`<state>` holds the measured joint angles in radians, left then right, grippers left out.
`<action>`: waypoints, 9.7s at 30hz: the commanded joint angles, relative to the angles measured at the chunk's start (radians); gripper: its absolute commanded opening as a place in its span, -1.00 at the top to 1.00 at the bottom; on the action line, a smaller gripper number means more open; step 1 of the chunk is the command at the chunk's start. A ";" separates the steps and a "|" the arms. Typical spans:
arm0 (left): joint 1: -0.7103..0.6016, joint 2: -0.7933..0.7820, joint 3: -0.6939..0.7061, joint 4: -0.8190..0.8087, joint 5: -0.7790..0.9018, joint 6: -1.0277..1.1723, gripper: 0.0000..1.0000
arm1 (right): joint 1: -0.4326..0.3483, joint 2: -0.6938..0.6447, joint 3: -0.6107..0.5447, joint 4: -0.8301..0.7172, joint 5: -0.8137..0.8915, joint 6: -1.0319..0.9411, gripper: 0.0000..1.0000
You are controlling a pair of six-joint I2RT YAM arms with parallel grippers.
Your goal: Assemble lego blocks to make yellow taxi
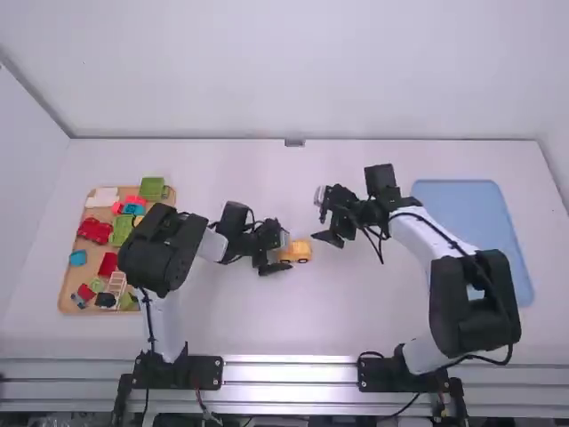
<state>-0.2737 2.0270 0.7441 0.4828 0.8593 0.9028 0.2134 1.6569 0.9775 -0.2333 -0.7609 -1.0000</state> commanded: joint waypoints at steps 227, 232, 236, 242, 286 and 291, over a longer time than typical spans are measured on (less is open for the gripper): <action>0.581 -0.310 0.735 -1.263 -1.041 -1.680 0.73 | 0.062 0.004 0.011 0.509 0.080 0.486 -0.97; 0.535 -0.490 0.518 -1.006 -0.808 -1.466 0.71 | 0.064 0.004 0.011 0.605 0.018 0.571 -0.97; 0.499 -0.605 0.336 -0.766 -0.513 -1.262 0.70 | 0.070 0.004 0.011 0.690 -0.004 0.671 -0.97; 0.415 -0.678 0.072 -0.297 0.014 -1.078 0.61 | 0.078 0.035 0.022 0.890 -0.259 0.858 -0.97; 0.245 -0.280 0.166 0.476 0.407 -1.139 0.84 | 0.134 0.410 0.437 0.978 -0.785 1.177 -0.19; 0.234 -0.280 0.166 0.479 0.393 -1.138 0.83 | 0.134 0.410 0.437 1.019 -0.787 1.186 0.06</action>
<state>-0.0353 1.7401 0.8909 0.9623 1.2808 -0.2283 0.3439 2.0590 1.3884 0.7719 -1.5051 0.1841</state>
